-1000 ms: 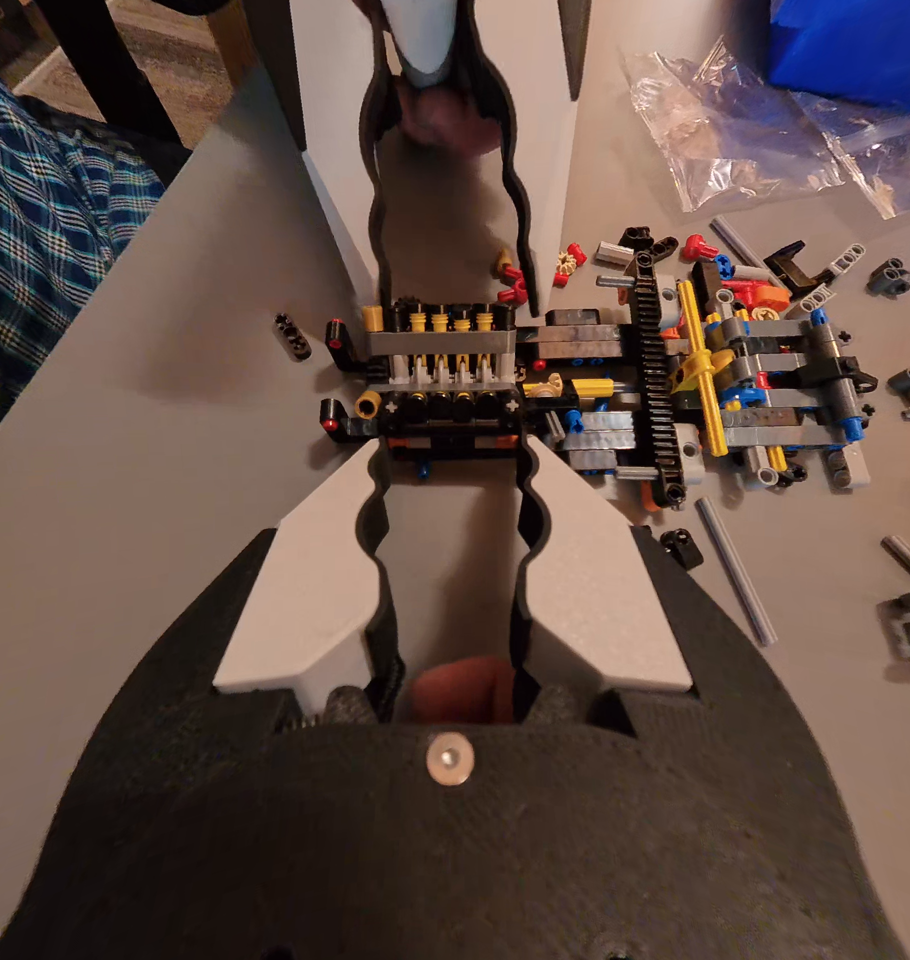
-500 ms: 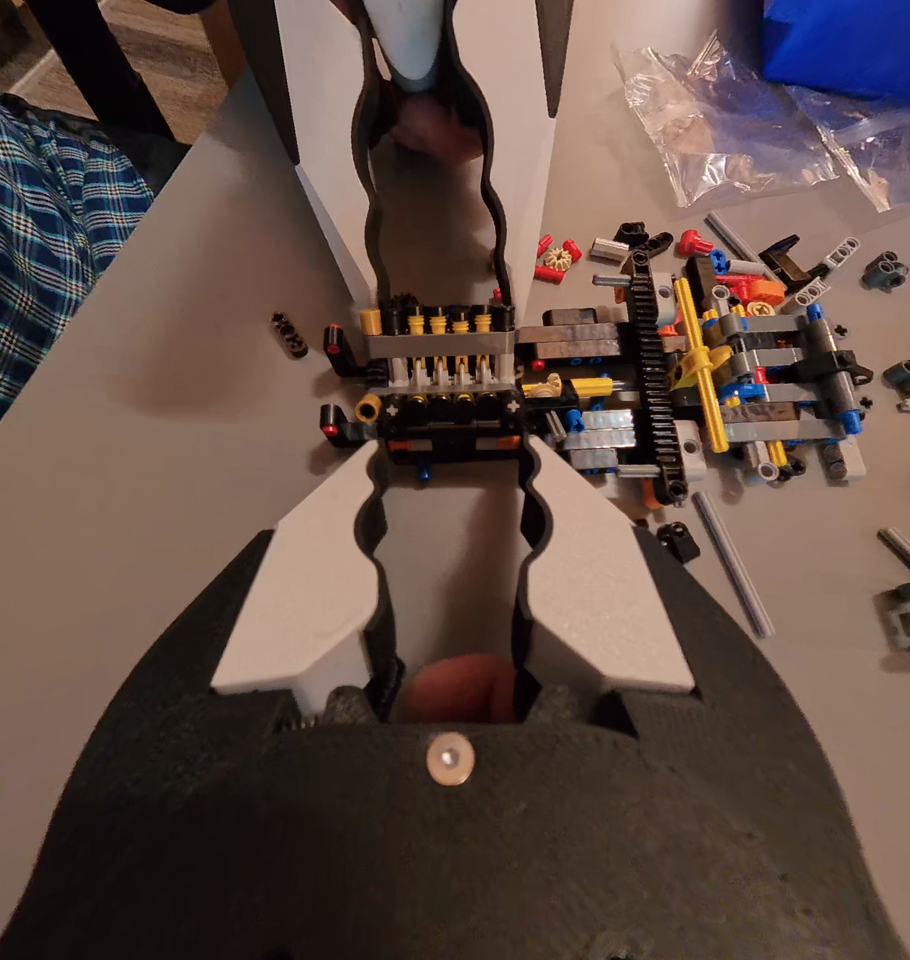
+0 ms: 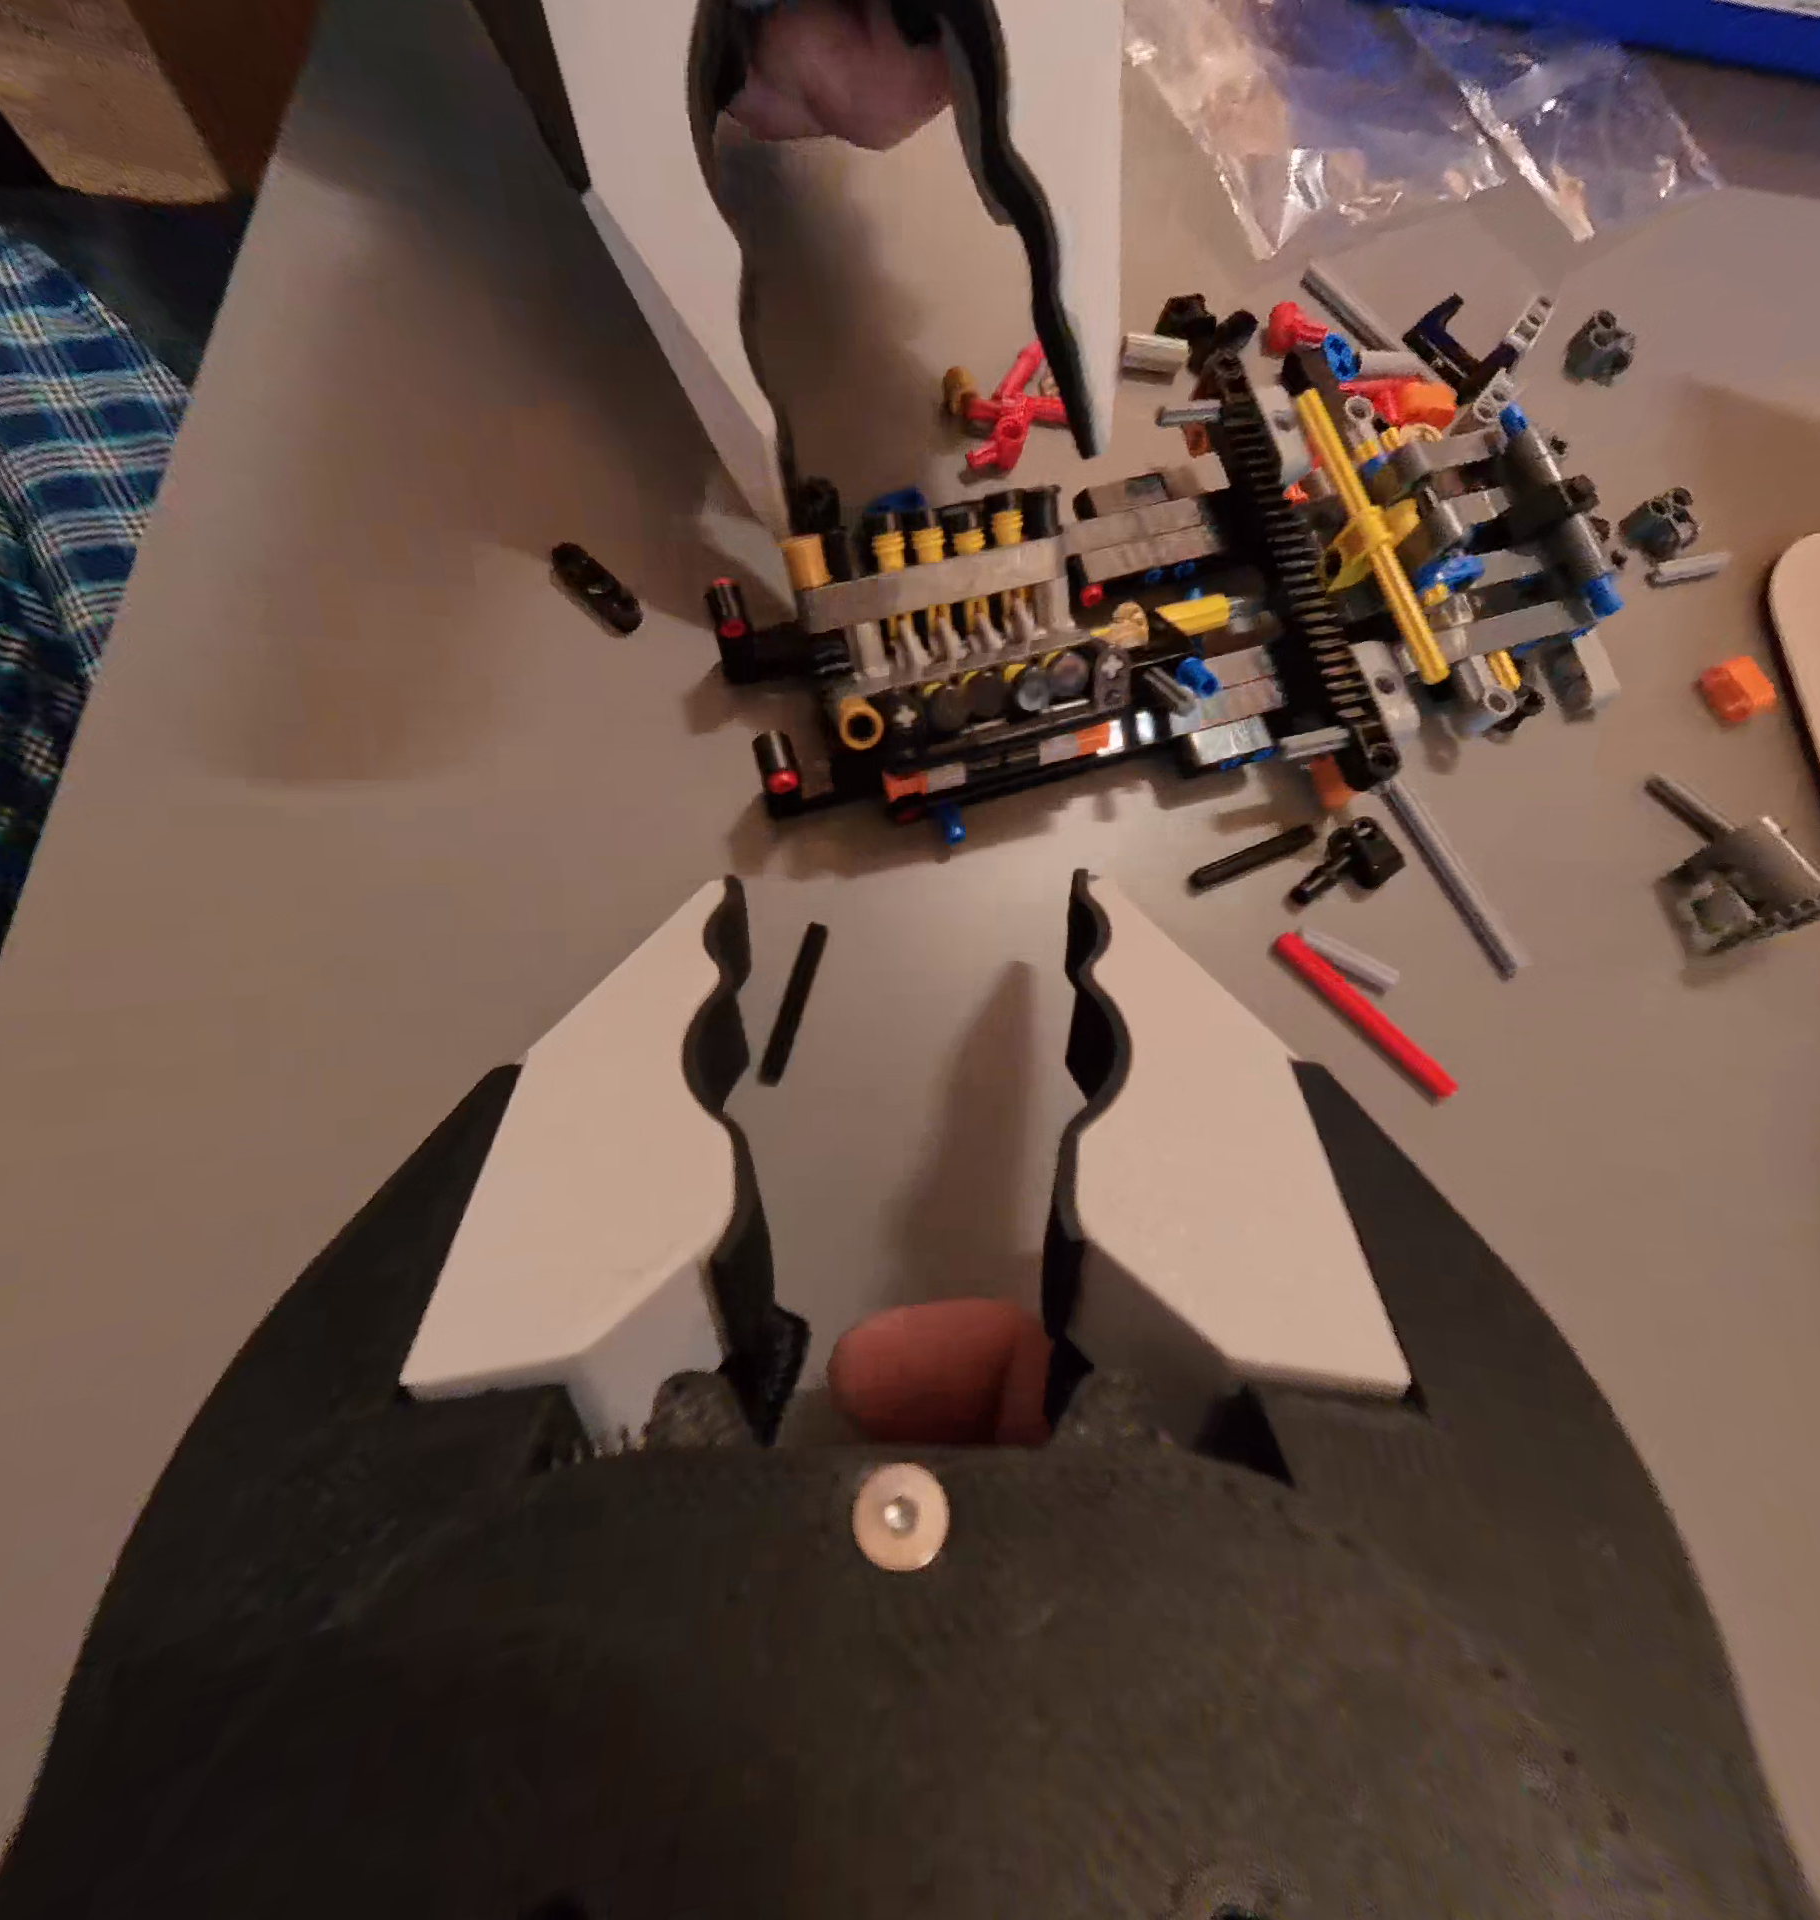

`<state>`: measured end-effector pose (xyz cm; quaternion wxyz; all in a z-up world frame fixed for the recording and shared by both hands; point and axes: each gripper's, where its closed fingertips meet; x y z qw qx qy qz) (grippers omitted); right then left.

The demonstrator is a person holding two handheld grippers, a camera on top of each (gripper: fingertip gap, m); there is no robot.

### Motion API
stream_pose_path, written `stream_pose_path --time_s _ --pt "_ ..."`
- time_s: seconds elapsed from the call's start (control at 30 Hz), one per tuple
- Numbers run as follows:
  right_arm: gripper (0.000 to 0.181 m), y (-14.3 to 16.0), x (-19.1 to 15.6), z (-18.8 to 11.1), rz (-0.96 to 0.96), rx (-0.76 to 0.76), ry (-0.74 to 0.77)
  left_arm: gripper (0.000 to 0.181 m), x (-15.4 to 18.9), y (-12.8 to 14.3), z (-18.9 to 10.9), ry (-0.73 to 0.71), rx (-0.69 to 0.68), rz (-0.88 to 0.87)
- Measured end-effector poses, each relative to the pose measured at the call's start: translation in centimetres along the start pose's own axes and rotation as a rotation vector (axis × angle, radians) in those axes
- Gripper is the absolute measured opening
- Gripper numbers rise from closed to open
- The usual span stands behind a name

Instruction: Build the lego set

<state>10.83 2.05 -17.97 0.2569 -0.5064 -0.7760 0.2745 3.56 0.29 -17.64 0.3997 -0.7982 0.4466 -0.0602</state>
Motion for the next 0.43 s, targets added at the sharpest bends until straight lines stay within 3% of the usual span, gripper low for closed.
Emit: stream_pose_path --time_s 0.2,0.43 --pt "0.058 0.1 -1.2 -0.7 0.021 -0.013 0.064 0.053 0.6 -0.6 1.3 -0.011 -0.025 0.075" --pt "0.058 1.6 -0.8 -3.0 0.083 -0.027 0.162 0.052 0.8 -3.2 3.5 -0.072 -0.046 -0.051"
Point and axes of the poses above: each gripper's, where its closed fingertips meet, z out along the fingers, y out of its underside, x = y × z across the jaws, and after that the axes turned 4 degrees about -x, right-handed
